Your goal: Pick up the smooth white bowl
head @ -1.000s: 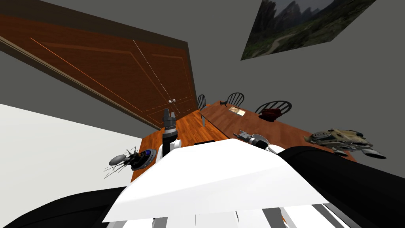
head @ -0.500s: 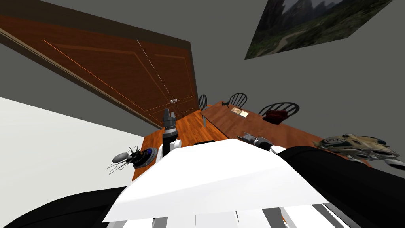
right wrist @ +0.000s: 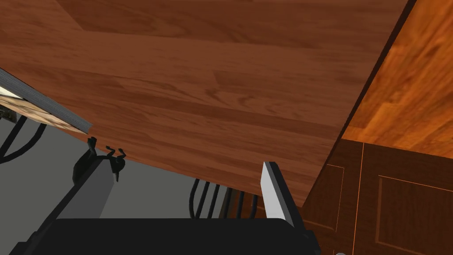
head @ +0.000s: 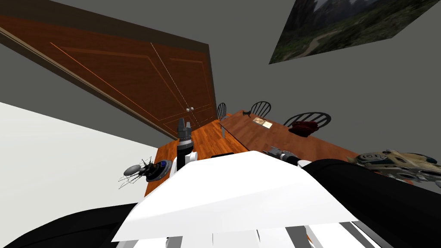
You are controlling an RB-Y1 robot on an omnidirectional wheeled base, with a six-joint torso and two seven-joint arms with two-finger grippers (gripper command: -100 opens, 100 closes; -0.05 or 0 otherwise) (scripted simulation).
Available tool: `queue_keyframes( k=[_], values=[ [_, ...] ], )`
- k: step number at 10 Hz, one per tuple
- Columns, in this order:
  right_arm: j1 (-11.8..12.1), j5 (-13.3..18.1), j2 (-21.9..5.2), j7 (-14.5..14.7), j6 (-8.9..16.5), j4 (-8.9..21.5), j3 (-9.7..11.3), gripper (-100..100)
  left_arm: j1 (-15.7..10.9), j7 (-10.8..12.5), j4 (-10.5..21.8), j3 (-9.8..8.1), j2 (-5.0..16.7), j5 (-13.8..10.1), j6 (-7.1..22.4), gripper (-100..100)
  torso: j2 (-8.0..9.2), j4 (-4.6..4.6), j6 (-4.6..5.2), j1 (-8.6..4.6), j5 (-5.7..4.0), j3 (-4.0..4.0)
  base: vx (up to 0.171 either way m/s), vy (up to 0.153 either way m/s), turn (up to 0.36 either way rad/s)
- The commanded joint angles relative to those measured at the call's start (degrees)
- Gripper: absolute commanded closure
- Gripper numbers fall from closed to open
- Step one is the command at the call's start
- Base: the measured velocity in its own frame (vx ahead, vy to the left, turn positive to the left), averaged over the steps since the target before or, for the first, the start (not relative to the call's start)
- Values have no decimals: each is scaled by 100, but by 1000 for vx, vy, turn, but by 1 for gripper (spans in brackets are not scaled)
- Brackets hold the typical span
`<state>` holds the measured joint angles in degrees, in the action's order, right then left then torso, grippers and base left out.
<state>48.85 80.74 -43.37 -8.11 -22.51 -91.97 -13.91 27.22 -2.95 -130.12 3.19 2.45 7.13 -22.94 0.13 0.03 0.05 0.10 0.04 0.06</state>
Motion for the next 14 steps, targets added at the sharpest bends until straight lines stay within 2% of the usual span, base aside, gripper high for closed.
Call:
queue_keyframes(
  k=[1, 2, 3, 4, 5, 6, 9, 10, 11, 14],
  values=[
    [-9, 245, -32, -72, 5, 101, -41, -100, 0, 0, 0, 0, 0, 0, 0, 0, 0, 0, 0, 0, 0, 0, 16, 1, 19],
    [-18, 443, -69, -198, 31, 277, -97, -100, 0, 0, 0, 0, 0, 0, 0, 0, 0, 0, 1, -1, 0, 0, 19, 1, 24],
    [-18, 589, -69, -198, 31, 277, -97, -100, 0, 0, 0, 0, 0, 0, 0, 0, -1, 0, 1, -1, 0, -1, 17, -1, 18],
    [-32, 843, -94, -327, 54, 446, -149, -100, 0, 0, 0, 0, 0, 0, 0, 0, 0, 0, 1, -1, 0, 0, 13, -6, 17],
    [-32, 919, -94, -327, 54, 446, -149, -100, 0, 0, 0, 0, 0, 0, 0, 0, 1, 0, 1, -3, -1, 1, 10, -8, 9],
    [-51, 1161, -107, -457, 75, 609, -197, -100, 0, 0, 0, 0, 0, 0, 0, 0, 3, 1, 1, -3, -1, 1, 11, -9, 13],
    [-74, 1532, -108, -587, 92, 765, -241, -100, 0, 0, 0, 0, 0, 0, 0, 0, 5, 1, 1, -6, -1, 3, 5, -11, 3],
    [-100, 1767, -100, -715, 106, 913, -278, -100, 0, 0, 0, 0, 0, 0, 0, 0, 6, 1, 2, -5, -1, 3, 2, -16, -3],
    [-100, 1812, -100, -715, 106, 913, -278, -100, 0, 0, 0, 0, 0, 0, 0, 0, 6, 1, 2, -7, -2, 3, 0, -14, -3],
    [-186, 2524, -24, -1070, 126, 1301, -346, -100, 0, 0, 0, 0, 0, 0, 0, 0, 10, 2, 3, -10, -2, 5, -5, -25, -18]
  ],
)
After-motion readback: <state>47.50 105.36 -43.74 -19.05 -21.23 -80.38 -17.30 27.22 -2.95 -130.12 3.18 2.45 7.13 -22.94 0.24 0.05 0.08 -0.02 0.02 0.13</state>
